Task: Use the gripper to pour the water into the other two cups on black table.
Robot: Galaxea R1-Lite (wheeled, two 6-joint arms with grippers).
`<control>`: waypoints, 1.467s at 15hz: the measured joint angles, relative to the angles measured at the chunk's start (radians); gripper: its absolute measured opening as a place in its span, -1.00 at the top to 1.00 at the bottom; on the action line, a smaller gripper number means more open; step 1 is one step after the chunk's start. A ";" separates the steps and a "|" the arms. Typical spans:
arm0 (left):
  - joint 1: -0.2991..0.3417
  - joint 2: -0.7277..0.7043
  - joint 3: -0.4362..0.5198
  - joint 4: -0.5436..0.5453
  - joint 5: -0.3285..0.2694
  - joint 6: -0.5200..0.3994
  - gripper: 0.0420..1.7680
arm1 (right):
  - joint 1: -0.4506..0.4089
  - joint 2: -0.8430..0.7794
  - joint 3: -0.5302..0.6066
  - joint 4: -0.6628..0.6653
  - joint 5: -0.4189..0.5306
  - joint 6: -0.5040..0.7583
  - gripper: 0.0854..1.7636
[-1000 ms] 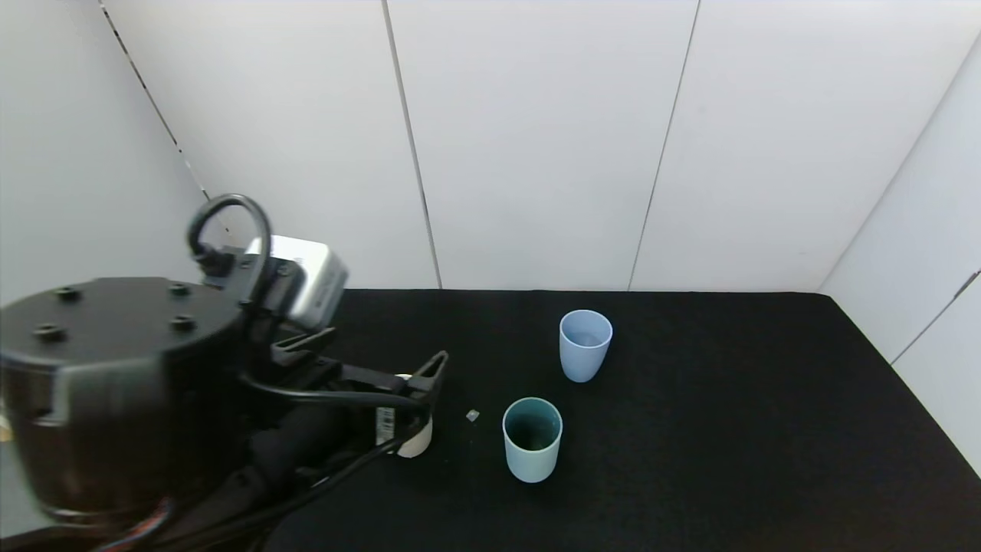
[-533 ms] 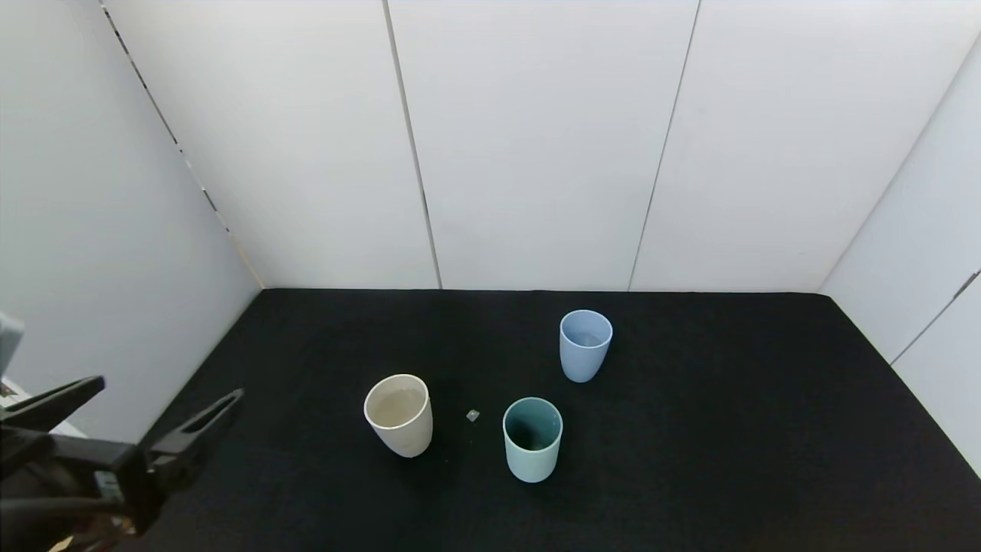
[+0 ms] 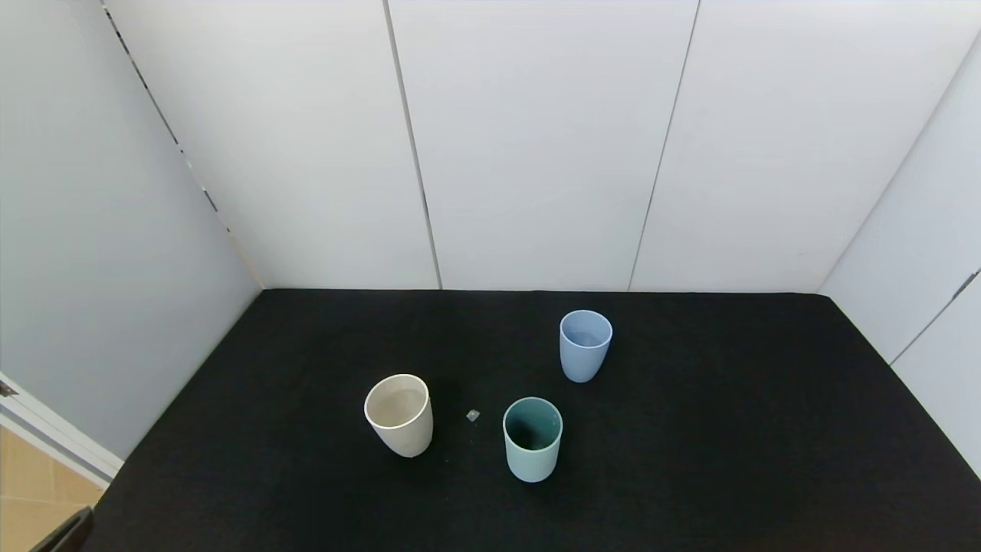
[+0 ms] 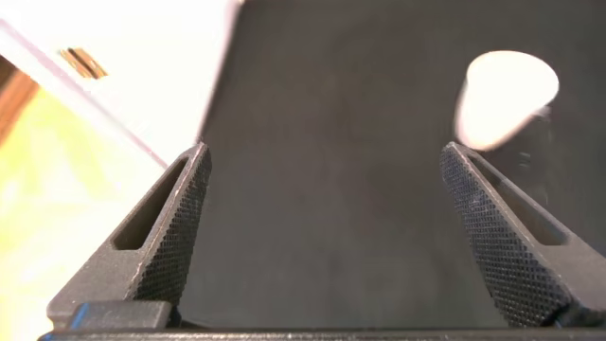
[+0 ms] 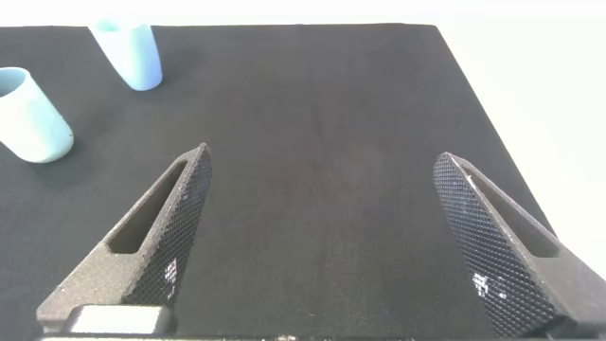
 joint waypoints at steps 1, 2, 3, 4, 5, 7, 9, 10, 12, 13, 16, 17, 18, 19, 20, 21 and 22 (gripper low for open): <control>0.041 -0.054 0.005 0.042 -0.053 0.000 -0.94 | 0.000 0.000 0.000 0.000 0.000 0.000 -0.94; 0.087 -0.107 0.010 0.084 -0.090 -0.003 -0.94 | 0.000 0.000 0.000 0.000 0.000 0.000 -0.94; 0.128 -0.151 0.020 0.113 -0.104 -0.015 -0.94 | 0.000 0.000 0.000 0.000 0.000 0.000 -0.94; 0.161 -0.183 0.037 0.115 -0.104 -0.034 -0.94 | 0.000 0.000 0.000 0.000 0.000 0.000 -0.94; 0.191 -0.202 0.047 0.103 -0.109 -0.039 -0.94 | 0.000 0.000 0.000 0.000 0.000 0.000 -0.94; 0.253 -0.224 0.060 0.090 -0.145 -0.041 -0.94 | 0.000 0.000 0.000 0.000 0.000 0.000 -0.94; 0.291 -0.235 0.076 0.090 -0.157 -0.042 -0.94 | 0.000 0.000 0.000 0.000 0.000 0.000 -0.94; 0.321 -0.242 0.084 0.091 -0.188 -0.036 -0.94 | 0.000 0.000 0.000 0.000 0.000 0.000 -0.94; 0.375 -0.282 0.093 0.101 -0.315 -0.025 -0.94 | 0.000 0.000 0.000 0.000 0.000 0.000 -0.94; 0.391 -0.311 0.100 0.104 -0.343 -0.021 -0.94 | 0.000 0.000 0.000 0.000 0.000 0.000 -0.94; 0.399 -0.411 0.138 0.108 -0.381 0.011 -0.94 | 0.000 0.000 0.000 0.000 0.000 0.000 -0.94; 0.398 -0.445 0.162 0.101 -0.389 0.027 -0.94 | 0.000 0.000 0.000 0.000 0.000 0.000 -0.94; 0.397 -0.471 0.193 0.086 -0.394 0.036 -0.94 | 0.000 0.000 0.000 0.000 0.000 0.000 -0.94; 0.396 -0.487 0.220 0.066 -0.408 0.037 -0.94 | 0.000 0.000 0.000 0.000 0.000 0.000 -0.94; 0.396 -0.499 0.242 0.050 -0.434 0.039 -0.94 | 0.000 0.000 0.000 0.000 0.000 0.000 -0.94; 0.396 -0.507 0.259 0.048 -0.471 0.044 -0.94 | 0.000 0.000 0.000 0.000 0.000 0.000 -0.94; 0.396 -0.512 0.269 0.046 -0.502 0.052 -0.94 | 0.000 0.000 0.000 0.000 0.000 0.000 -0.94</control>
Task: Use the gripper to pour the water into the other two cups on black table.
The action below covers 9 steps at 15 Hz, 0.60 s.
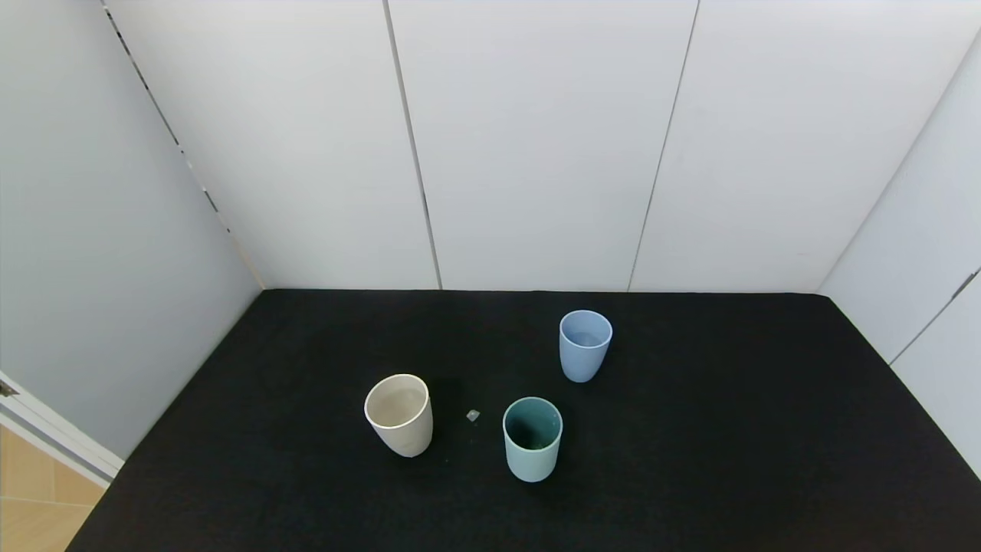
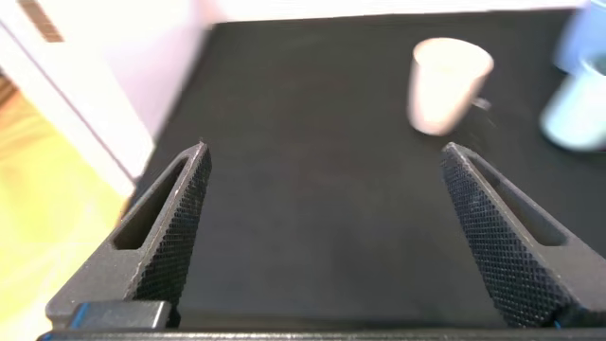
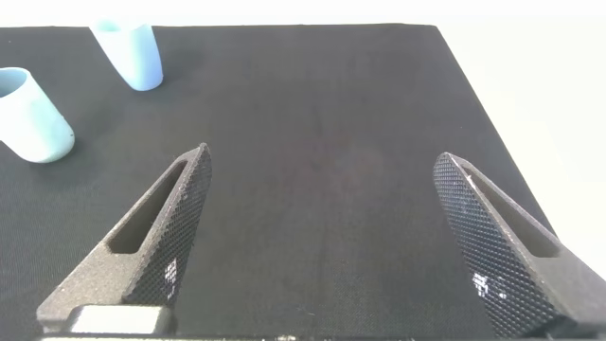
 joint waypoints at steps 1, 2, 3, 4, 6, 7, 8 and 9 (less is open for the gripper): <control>0.000 -0.003 0.012 -0.001 -0.027 0.009 -0.94 | 0.000 0.000 0.000 0.000 0.000 0.000 -0.94; 0.000 -0.004 0.028 -0.009 -0.051 0.011 -0.94 | 0.000 0.000 0.000 0.000 0.000 0.000 -0.94; 0.000 -0.005 0.037 -0.017 -0.056 0.002 -0.94 | 0.000 0.000 0.000 0.000 0.000 0.000 -0.94; -0.001 -0.006 0.041 -0.017 -0.057 -0.010 -0.94 | 0.000 0.000 0.000 0.000 0.000 0.000 -0.94; 0.000 -0.006 0.044 -0.018 -0.058 -0.024 -0.94 | 0.000 0.000 0.000 0.000 0.000 0.000 -0.94; 0.000 -0.006 0.045 -0.018 -0.056 -0.028 -0.94 | 0.000 0.000 0.000 0.000 0.000 0.000 -0.94; 0.000 -0.007 0.045 -0.019 -0.053 -0.041 -0.94 | 0.000 0.000 0.000 0.000 0.000 0.000 -0.94; 0.000 -0.007 0.046 -0.019 -0.051 -0.051 -0.94 | 0.000 0.000 0.000 0.000 0.000 0.000 -0.94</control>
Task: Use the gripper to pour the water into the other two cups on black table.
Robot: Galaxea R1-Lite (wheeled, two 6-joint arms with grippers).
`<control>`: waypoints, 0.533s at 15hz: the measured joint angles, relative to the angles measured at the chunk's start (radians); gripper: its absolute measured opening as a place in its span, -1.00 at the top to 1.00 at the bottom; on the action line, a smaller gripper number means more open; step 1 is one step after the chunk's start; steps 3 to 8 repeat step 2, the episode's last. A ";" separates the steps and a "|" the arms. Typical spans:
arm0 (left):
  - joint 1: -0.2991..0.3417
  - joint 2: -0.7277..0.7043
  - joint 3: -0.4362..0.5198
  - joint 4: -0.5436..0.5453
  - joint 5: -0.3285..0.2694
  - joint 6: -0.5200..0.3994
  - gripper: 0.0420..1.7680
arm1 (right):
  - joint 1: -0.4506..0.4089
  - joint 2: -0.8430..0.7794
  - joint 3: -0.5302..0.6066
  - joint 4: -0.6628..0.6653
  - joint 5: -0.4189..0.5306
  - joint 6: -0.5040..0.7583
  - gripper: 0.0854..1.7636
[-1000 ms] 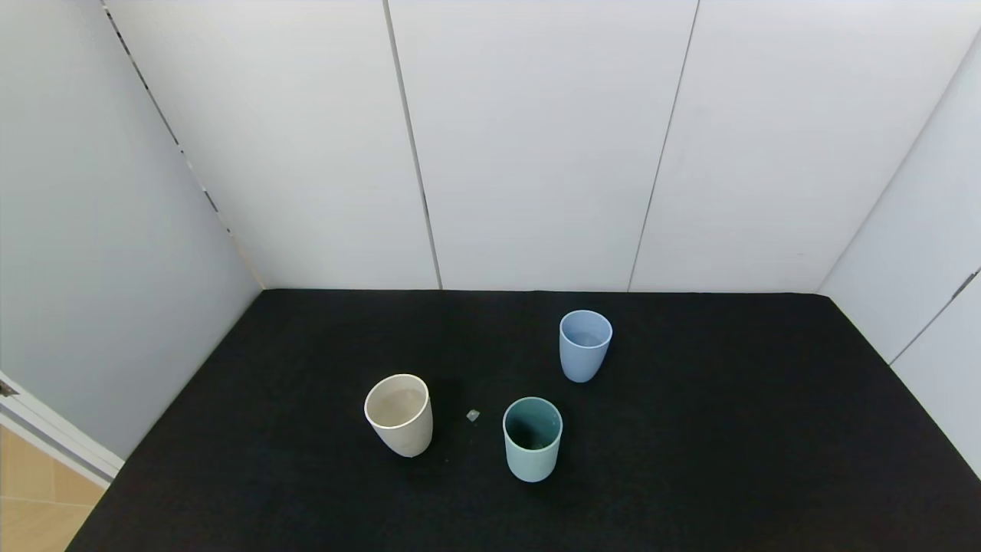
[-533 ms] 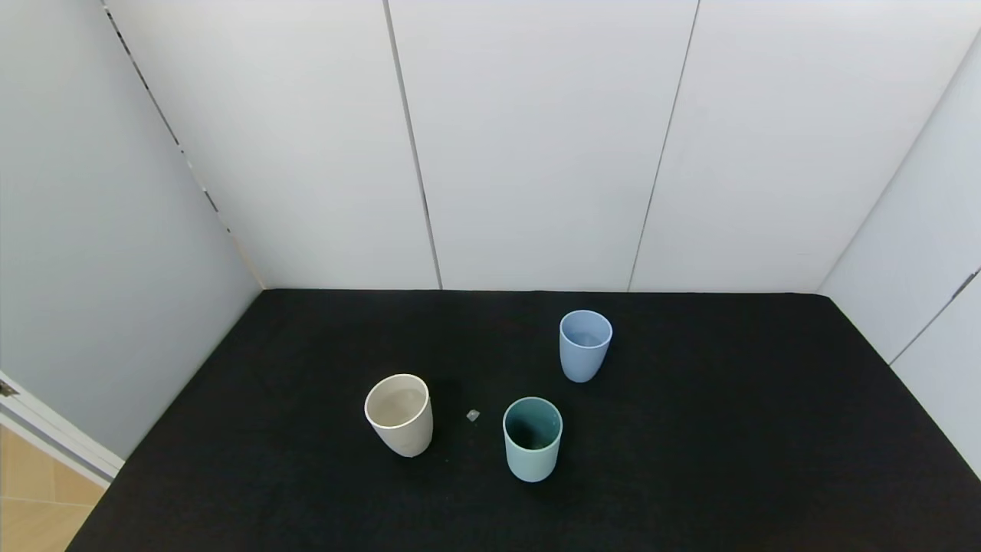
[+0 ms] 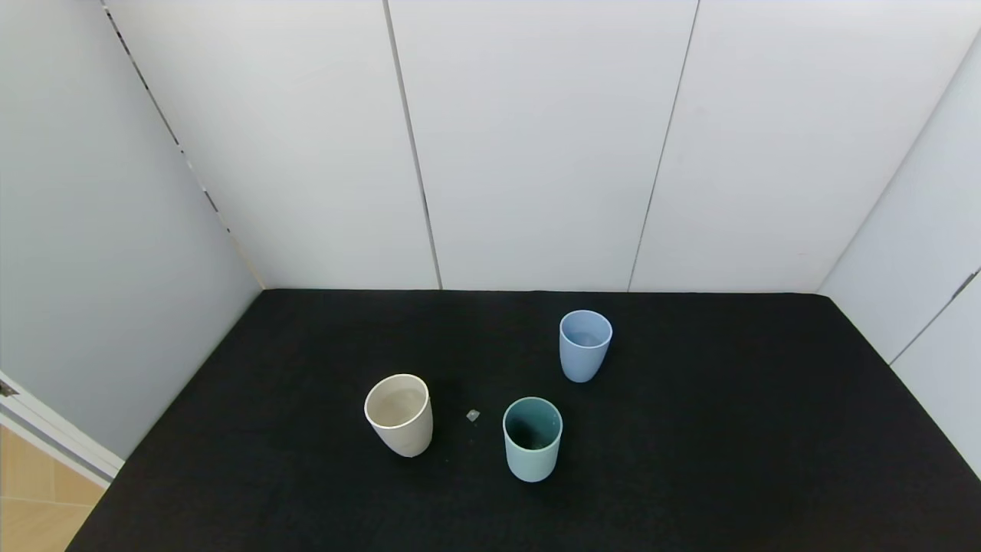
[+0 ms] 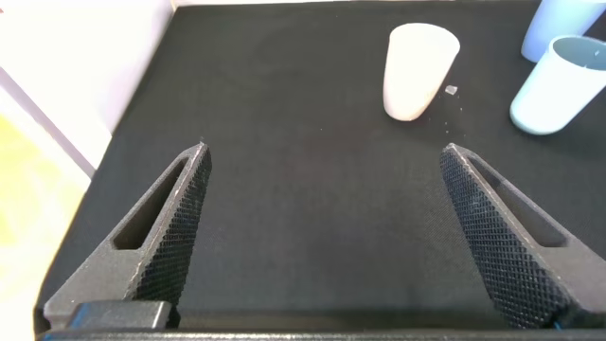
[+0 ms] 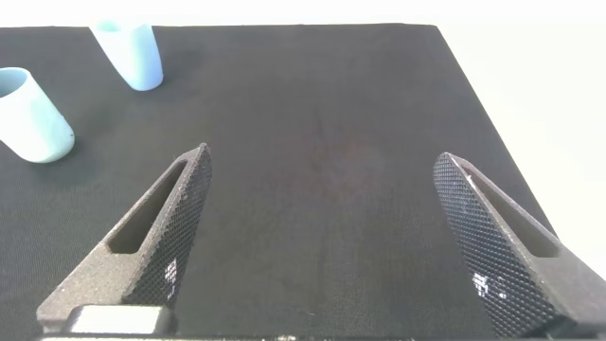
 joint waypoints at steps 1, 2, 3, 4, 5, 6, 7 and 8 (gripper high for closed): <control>0.000 0.000 0.000 -0.001 0.003 -0.006 -0.94 | 0.000 0.000 0.000 0.000 0.000 0.000 -0.94; 0.000 0.000 0.000 -0.001 0.003 -0.006 -0.94 | 0.000 0.000 0.000 0.000 0.000 0.000 -0.94; 0.000 0.000 0.000 -0.001 0.003 -0.006 -0.94 | 0.000 0.000 0.000 0.000 0.000 0.000 -0.94; 0.000 0.000 0.000 -0.001 0.003 -0.006 -0.94 | 0.000 0.000 0.000 0.000 0.000 0.000 -0.94; 0.000 0.000 0.000 -0.001 0.003 -0.006 -0.94 | 0.000 0.000 0.000 0.000 0.000 0.000 -0.94; 0.000 0.000 0.000 -0.001 0.003 -0.006 -0.94 | 0.000 0.000 0.000 0.000 0.000 0.000 -0.94; 0.000 0.000 0.000 -0.001 0.003 -0.006 -0.94 | 0.000 0.000 0.000 0.000 0.000 0.000 -0.94; 0.000 0.000 0.000 -0.001 0.003 -0.006 -0.94 | 0.000 0.000 0.000 0.000 0.000 0.000 -0.94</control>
